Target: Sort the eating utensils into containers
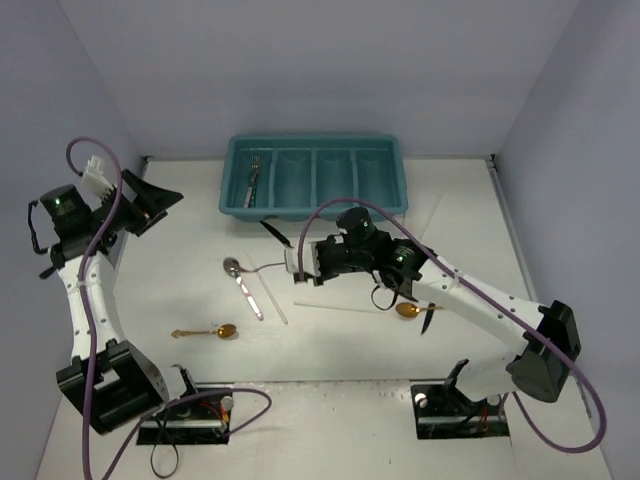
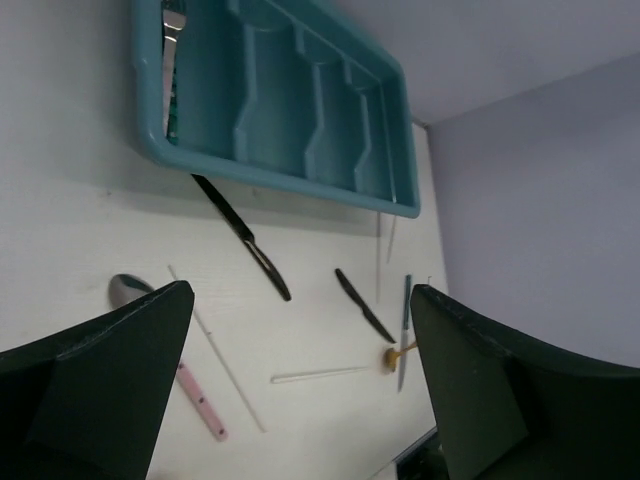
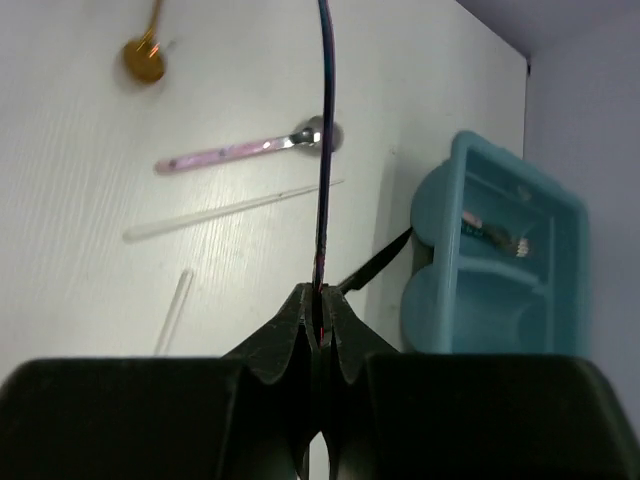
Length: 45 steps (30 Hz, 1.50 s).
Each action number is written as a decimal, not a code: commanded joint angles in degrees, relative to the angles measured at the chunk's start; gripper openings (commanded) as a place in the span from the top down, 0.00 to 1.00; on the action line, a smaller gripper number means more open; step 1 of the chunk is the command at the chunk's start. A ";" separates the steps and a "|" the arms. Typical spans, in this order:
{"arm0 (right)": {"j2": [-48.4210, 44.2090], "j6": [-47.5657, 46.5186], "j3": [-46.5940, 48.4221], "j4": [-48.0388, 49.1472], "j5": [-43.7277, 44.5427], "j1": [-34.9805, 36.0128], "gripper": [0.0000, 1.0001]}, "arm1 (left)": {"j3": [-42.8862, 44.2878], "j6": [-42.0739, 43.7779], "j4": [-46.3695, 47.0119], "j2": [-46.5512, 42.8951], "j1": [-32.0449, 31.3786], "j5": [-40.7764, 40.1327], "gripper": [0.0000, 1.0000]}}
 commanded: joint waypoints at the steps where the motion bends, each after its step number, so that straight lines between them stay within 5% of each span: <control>1: 4.92 46.73 8.78 13.10 -6.66 -9.17 1.00 | -7.79 -17.96 29.69 -5.30 -0.58 5.21 0.15; 9: 7.82 89.43 8.23 33.03 -1.51 -12.42 1.00 | -14.10 -22.80 38.34 -12.91 -4.10 1.62 0.18; 16: 12.44 108.90 8.74 44.25 -3.40 -11.23 1.00 | -13.39 -19.96 40.47 -15.25 -24.06 -6.58 0.23; 22: 16.04 116.77 9.79 47.81 -10.69 -10.72 1.00 | -10.64 -17.92 42.24 -10.72 -32.73 -6.66 0.34; 38: 13.63 115.09 6.07 56.11 -17.78 -9.20 1.00 | -9.41 -20.36 46.90 -6.14 -34.01 -2.89 0.55; 41: 13.61 115.57 5.68 56.75 -18.27 -9.21 1.00 | -9.52 -22.05 49.43 -5.84 -34.08 -2.12 0.70; 43: 13.79 116.17 5.59 57.10 -18.25 -9.36 1.00 | -9.61 -22.63 49.78 -5.90 -34.02 -2.13 0.96; 45: 13.96 116.87 5.59 57.44 -18.02 -9.47 1.00 | -9.78 -23.18 49.78 -6.10 -33.99 -2.30 1.00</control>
